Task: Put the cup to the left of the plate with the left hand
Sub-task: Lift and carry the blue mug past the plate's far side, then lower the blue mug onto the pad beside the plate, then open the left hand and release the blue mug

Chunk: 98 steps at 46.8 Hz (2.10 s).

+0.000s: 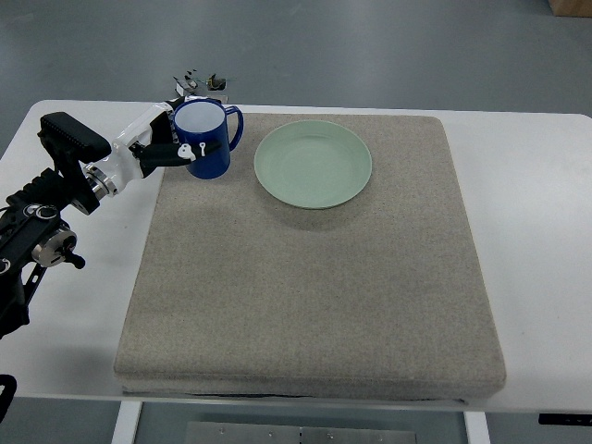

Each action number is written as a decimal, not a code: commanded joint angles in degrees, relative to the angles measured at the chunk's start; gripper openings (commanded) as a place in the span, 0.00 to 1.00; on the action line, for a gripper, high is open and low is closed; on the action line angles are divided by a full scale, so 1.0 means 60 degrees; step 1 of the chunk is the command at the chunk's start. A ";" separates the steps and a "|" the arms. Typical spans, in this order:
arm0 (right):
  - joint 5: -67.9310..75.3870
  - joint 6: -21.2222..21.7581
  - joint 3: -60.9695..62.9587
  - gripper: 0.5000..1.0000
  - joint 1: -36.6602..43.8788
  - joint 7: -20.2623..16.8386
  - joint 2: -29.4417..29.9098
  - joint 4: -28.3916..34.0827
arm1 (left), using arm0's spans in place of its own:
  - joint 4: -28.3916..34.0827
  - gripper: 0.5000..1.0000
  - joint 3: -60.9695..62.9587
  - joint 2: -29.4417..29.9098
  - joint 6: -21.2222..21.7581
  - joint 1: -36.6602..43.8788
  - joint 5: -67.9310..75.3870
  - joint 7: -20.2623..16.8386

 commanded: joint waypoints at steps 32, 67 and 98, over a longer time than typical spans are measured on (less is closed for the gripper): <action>0.0000 0.0000 0.0000 0.87 0.0000 0.0000 0.0000 0.0010 | 0.0871 0.49 0.0226 -0.0287 0.0694 0.0018 -0.0003 0.0008; 0.0000 0.0000 0.0000 0.87 0.0000 0.0000 0.0000 0.0010 | 0.0608 0.98 0.0475 -0.0126 0.0373 -0.0099 -0.0794 0.0037; 0.0000 0.0000 0.0000 0.87 0.0000 0.0000 0.0000 0.0010 | 0.1207 0.99 0.0475 0.1383 -0.1751 -0.1636 -0.4953 0.2321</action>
